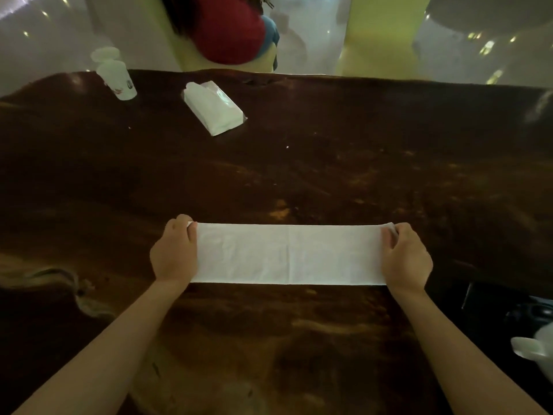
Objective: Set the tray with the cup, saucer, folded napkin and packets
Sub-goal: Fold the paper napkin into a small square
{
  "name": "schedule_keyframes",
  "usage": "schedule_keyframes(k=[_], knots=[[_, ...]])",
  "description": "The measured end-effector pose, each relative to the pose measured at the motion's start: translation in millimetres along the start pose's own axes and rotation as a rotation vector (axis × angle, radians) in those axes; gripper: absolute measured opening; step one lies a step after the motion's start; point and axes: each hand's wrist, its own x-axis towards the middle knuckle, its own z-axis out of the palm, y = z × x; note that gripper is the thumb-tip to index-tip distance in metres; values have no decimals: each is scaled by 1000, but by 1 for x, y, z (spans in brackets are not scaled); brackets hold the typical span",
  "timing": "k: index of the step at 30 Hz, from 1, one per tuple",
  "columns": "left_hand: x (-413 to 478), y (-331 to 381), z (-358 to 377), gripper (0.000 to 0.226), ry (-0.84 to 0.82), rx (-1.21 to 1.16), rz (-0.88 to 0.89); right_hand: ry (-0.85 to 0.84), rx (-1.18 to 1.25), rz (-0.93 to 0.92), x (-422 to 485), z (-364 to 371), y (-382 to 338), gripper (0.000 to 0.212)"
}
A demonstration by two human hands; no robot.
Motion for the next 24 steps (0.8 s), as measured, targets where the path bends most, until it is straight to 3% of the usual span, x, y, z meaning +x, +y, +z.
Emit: schedule_keyframes(k=[2, 6, 8, 10, 11, 13, 18, 24], knots=[[-1, 4, -6, 17, -19, 35, -21, 15, -56, -17, 0, 0, -2, 17], [-15, 20, -12, 41, 45, 171, -14, 74, -70, -45, -6, 4, -37, 35], [-24, 44, -4, 47, -30, 127, 137, -108, 70, -319, -28, 17, -79, 39], [-29, 65, 9, 49, -187, 106, 263, -389, 42, -609, -59, 37, -114, 46], [-29, 69, 14, 50, -250, 135, 270, -490, -9, -660, -71, 47, -123, 50], [-29, 60, 24, 54, -315, 224, 235, -538, -110, -663, -80, 60, -124, 55], [-24, 32, 23, 72, -296, 273, 185, -510, -197, -632, -65, 57, -92, 57], [-18, 13, 16, 76, -302, 255, 164, -464, -363, -425, -23, 24, -13, 58]])
